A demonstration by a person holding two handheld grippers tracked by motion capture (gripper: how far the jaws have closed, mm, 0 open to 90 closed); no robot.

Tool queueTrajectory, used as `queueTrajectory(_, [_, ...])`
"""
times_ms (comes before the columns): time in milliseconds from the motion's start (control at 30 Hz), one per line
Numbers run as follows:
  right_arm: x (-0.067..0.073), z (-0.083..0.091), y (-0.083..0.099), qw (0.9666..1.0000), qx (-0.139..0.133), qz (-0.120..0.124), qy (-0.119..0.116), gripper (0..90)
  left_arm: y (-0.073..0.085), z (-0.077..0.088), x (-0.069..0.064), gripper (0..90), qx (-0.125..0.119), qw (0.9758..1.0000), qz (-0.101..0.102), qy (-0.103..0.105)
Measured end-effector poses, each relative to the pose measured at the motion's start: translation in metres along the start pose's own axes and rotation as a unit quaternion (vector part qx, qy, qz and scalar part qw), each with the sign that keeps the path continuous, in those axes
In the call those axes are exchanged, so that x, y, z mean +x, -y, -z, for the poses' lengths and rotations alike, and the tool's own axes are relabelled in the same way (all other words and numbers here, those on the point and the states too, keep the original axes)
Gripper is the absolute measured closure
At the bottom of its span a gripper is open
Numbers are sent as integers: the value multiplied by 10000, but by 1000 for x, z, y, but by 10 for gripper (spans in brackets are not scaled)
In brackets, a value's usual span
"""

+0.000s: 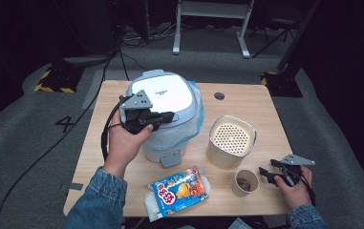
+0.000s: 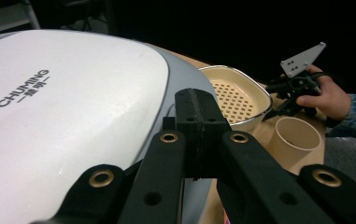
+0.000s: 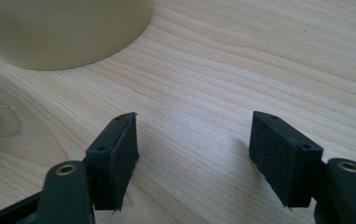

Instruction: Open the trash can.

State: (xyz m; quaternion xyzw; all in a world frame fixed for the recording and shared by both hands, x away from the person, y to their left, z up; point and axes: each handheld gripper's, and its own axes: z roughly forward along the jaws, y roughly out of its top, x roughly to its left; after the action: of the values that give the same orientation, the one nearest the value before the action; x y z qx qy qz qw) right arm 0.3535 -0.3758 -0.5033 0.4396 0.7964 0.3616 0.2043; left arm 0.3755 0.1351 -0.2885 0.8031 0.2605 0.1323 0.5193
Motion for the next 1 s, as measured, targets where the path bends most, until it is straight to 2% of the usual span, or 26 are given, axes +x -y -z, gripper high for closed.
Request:
queueTrajectory(67, [0, 0, 0, 10000, 1, -3, 0, 331, 0, 1, 2, 897, 18, 10000, -7, -82])
queueTrajectory(100, [0, 0, 0, 10000, -1, -2, 0, 331, 0, 1, 2, 898, -8, 10000, 56, -37])
queueTrajectory(233, [0, 0, 0, 10000, 0, -3, 1, 331, 0, 1, 3, 898, -15, 10000, 22, -14])
queueTrajectory(333, [0, 0, 0, 10000, -2, -5, -1, 331, -1, 1, 0, 899, 79, 9997, -182, -121])
queueTrajectory(433, [0, 0, 0, 10000, 0, -2, 1, 331, -2, 1, -2, 899, 128, 9997, -157, -161])
queueTrajectory(500, [0, 0, 0, 10000, 1, 2, 3, 331, -4, 0, -4, 899, 197, 9993, -236, -231])
queueTrajectory(600, [0, 0, 0, 10000, 0, -3, 1, 331, -5, -3, -6, 899, 245, 9993, -257, -119])
queueTrajectory(733, [0, 0, 0, 10000, 0, -3, 2, 331, -6, -3, -7, 899, 252, 9991, -270, -206])
queueTrajectory(933, [0, 0, 0, 10000, 2, 4, 7, 331, -3, -3, -5, 899, 167, 9995, -226, -133])
queueTrajectory(967, [0, 0, 0, 10000, 2, 3, 6, 331, -3, -4, -5, 898, 173, 9997, -172, 74])
queueTrajectory(1000, [0, 0, 0, 10000, 2, 3, 6, 331, -3, -4, -5, 896, 173, 9997, -172, 74])
